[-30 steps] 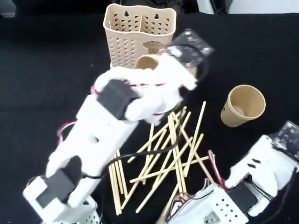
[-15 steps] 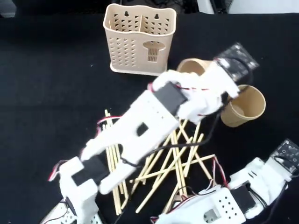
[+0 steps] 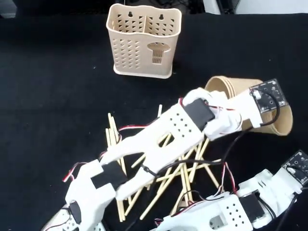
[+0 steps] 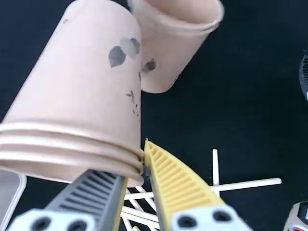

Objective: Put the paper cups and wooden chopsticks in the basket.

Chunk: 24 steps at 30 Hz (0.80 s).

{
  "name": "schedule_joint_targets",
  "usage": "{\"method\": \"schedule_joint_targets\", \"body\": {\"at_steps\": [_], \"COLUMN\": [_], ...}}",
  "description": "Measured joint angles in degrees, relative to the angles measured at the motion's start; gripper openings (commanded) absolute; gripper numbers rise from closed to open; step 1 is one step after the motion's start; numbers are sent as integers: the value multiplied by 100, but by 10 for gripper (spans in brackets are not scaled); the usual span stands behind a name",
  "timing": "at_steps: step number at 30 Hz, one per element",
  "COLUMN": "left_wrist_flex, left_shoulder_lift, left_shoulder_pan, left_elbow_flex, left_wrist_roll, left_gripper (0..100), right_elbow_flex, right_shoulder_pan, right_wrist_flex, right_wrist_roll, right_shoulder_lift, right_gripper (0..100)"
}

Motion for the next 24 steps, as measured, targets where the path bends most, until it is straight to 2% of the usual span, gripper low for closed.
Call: {"method": "schedule_joint_targets", "body": {"at_steps": [8, 13, 17, 20, 22, 24], "left_wrist_flex": [273, 1081, 2040, 2725, 2857, 2901], "left_shoulder_lift": [-264, -782, -985, -985, -1002, -1116], "left_shoulder_pan": [-571, -791, -976, -1284, -1556, -1820], "left_elbow_flex": [0, 0, 0, 0, 79, 237], "left_wrist_roll": [9, 9, 9, 9, 9, 9], "left_gripper": [29, 29, 29, 29, 29, 29], "right_elbow_flex": [0, 0, -290, -941, -1433, -1855], "right_shoulder_pan": [-35, -396, -466, -484, -484, -484], "right_wrist_flex": [0, 0, 88, 404, 607, 738], "right_wrist_roll": [-9, 0, -9, -9, -9, -53], "right_shoulder_lift": [0, 0, 0, 0, 0, 0], "right_gripper": [21, 21, 23, 90, 145, 153]}}
